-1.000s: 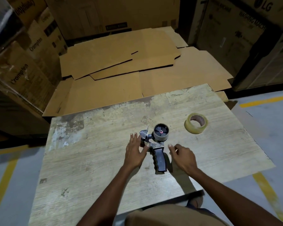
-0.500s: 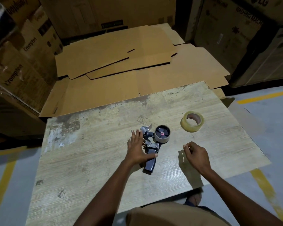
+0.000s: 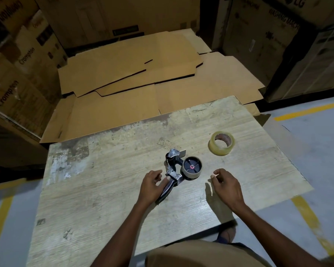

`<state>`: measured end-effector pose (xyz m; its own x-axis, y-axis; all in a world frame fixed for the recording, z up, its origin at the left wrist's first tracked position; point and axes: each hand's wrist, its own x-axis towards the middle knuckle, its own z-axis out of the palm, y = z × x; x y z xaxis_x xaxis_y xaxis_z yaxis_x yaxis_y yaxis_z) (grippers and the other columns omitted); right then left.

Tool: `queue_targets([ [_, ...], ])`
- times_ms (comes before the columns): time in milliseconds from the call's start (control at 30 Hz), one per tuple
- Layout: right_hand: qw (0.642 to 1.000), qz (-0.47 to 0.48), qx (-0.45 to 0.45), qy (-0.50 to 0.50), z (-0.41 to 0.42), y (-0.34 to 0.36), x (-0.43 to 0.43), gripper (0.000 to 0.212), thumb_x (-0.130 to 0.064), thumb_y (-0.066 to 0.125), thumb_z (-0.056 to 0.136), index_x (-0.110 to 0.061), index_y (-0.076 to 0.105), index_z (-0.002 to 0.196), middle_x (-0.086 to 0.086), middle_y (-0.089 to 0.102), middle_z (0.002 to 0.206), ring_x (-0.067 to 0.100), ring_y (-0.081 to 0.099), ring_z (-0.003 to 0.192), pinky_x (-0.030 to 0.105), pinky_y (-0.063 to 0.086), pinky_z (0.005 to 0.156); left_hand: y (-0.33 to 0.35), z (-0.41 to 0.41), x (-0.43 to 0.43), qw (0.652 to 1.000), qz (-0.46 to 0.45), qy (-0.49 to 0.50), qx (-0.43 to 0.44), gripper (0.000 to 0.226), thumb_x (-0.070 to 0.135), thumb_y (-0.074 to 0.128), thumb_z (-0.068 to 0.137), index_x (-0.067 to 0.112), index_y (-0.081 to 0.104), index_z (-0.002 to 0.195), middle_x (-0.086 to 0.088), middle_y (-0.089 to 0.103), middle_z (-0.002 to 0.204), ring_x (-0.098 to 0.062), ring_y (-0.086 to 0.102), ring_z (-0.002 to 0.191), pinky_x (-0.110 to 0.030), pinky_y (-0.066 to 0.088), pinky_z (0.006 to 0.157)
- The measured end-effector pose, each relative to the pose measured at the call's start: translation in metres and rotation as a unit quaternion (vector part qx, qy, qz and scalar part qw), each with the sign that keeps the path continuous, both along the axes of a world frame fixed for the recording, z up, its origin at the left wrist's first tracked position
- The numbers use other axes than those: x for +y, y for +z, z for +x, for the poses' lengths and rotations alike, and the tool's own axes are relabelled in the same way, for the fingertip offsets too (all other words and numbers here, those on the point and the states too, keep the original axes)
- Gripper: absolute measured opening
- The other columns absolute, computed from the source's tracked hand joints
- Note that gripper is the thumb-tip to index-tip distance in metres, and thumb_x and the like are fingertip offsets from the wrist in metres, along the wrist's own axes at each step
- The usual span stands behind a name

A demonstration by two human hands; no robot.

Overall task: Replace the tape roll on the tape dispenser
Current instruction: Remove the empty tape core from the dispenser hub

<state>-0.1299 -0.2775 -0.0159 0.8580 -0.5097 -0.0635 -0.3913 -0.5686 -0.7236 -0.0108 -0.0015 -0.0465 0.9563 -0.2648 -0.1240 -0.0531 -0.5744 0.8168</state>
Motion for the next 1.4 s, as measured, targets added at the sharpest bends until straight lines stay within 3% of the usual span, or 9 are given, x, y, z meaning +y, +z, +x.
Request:
queue_targets([
  [33, 1.000, 0.003, -0.004, 0.004, 0.000, 0.000, 0.001, 0.012, -0.024, 0.070, 0.095, -0.019, 0.066, 0.105, -0.006, 0.068, 0.084, 0.012, 0.065, 0.079, 0.028, 0.046, 0.068, 0.002, -0.001, -0.003, 1.000, -0.005, 0.015, 0.008, 0.026, 0.037, 0.075, 0.096, 0.014, 0.077, 0.107, 0.004, 0.069, 0.093, -0.012, 0.066, 0.090, -0.035, 0.053, 0.080],
  [67, 1.000, 0.005, -0.008, 0.008, 0.001, 0.000, 0.002, 0.015, -0.024, 0.070, 0.095, -0.019, 0.066, 0.108, -0.004, 0.068, 0.086, 0.014, 0.066, 0.082, 0.030, 0.050, 0.071, 0.005, -0.001, -0.006, 1.000, -0.006, 0.024, 0.018, 0.027, 0.038, 0.068, 0.101, 0.015, 0.075, 0.088, 0.004, 0.068, 0.082, -0.013, 0.064, 0.079, -0.037, 0.051, 0.074],
  [167, 0.999, -0.006, -0.025, 0.025, 0.000, 0.001, 0.007, 0.019, -0.023, 0.069, 0.095, -0.017, 0.066, 0.113, -0.001, 0.069, 0.092, 0.014, 0.066, 0.087, 0.037, 0.057, 0.078, 0.012, -0.002, -0.017, 0.997, 0.015, 0.037, 0.069, 0.061, 0.056, 0.047, 0.106, 0.015, 0.043, 0.061, 0.002, 0.044, 0.057, -0.017, 0.041, 0.056, -0.036, 0.030, 0.061],
  [433, 0.998, -0.028, -0.027, 0.048, -0.012, 0.002, 0.013, 0.032, -0.021, 0.072, 0.094, -0.014, 0.064, 0.124, 0.005, 0.065, 0.108, 0.019, 0.061, 0.098, 0.042, 0.056, 0.083, 0.018, -0.007, -0.040, 0.984, 0.129, 0.050, 0.112, 0.076, 0.082, 0.030, 0.097, 0.019, 0.035, 0.055, 0.003, 0.044, 0.054, -0.016, 0.044, 0.053, -0.031, 0.027, 0.054],
  [633, 0.994, -0.011, -0.014, 0.108, 0.000, 0.005, -0.001, 0.046, -0.031, 0.072, 0.095, -0.020, 0.057, 0.137, 0.003, 0.060, 0.125, 0.016, 0.060, 0.108, 0.027, 0.048, 0.086, 0.015, -0.015, -0.045, 0.984, 0.150, 0.071, 0.070, 0.079, 0.083, 0.036, 0.095, 0.014, 0.047, 0.057, -0.008, 0.060, 0.058, -0.019, 0.055, 0.054, -0.031, 0.036, 0.056],
  [833, 0.985, -0.003, -0.005, 0.174, 0.020, 0.012, -0.022, 0.056, -0.024, 0.077, 0.090, -0.017, 0.054, 0.140, 0.005, 0.057, 0.130, 0.009, 0.055, 0.105, 0.001, 0.035, 0.079, 0.019, -0.030, -0.056, 0.979, 0.193, 0.045, 0.044, 0.070, 0.071, 0.039, 0.101, 0.018, 0.043, 0.055, 0.000, 0.050, 0.052, -0.018, 0.050, 0.052, -0.031, 0.031, 0.052],
  [967, 0.973, 0.006, 0.026, 0.230, 0.027, 0.004, -0.042, 0.075, -0.038, 0.083, 0.081, -0.021, 0.049, 0.145, 0.006, 0.055, 0.135, 0.022, 0.057, 0.118, 0.027, 0.045, 0.091, 0.017, -0.040, -0.061, 0.970, 0.236, 0.030, 0.047, 0.067, 0.072, 0.038, 0.101, 0.021, 0.046, 0.058, -0.004, 0.056, 0.060, -0.027, 0.059, 0.065, -0.035, 0.042, 0.061],
  [1233, 0.930, -0.011, 0.052, 0.363, 0.049, 0.003, -0.056, 0.102, -0.049, 0.088, 0.070, -0.019, 0.037, 0.154, 0.008, 0.050, 0.142, 0.026, 0.046, 0.132, 0.031, 0.040, 0.102, 0.025, -0.057, -0.082, 0.950, 0.296, 0.089, 0.036, 0.073, 0.073, 0.034, 0.101, 0.013, 0.069, 0.079, -0.008, 0.067, 0.074, -0.032, 0.064, 0.078, -0.035, 0.041, 0.066],
  [1400, 0.926, -0.005, 0.057, 0.373, 0.055, 0.002, -0.055, 0.097, -0.041, 0.088, 0.073, -0.013, 0.040, 0.152, 0.012, 0.052, 0.138, 0.031, 0.048, 0.129, 0.034, 0.040, 0.101, 0.032, -0.069, -0.095, 0.931, 0.332, 0.143, 0.040, 0.073, 0.076, 0.030, 0.100, 0.017, 0.053, 0.063, 0.000, 0.057, 0.063, -0.032, 0.064, 0.075, -0.040, 0.049, 0.080],
])
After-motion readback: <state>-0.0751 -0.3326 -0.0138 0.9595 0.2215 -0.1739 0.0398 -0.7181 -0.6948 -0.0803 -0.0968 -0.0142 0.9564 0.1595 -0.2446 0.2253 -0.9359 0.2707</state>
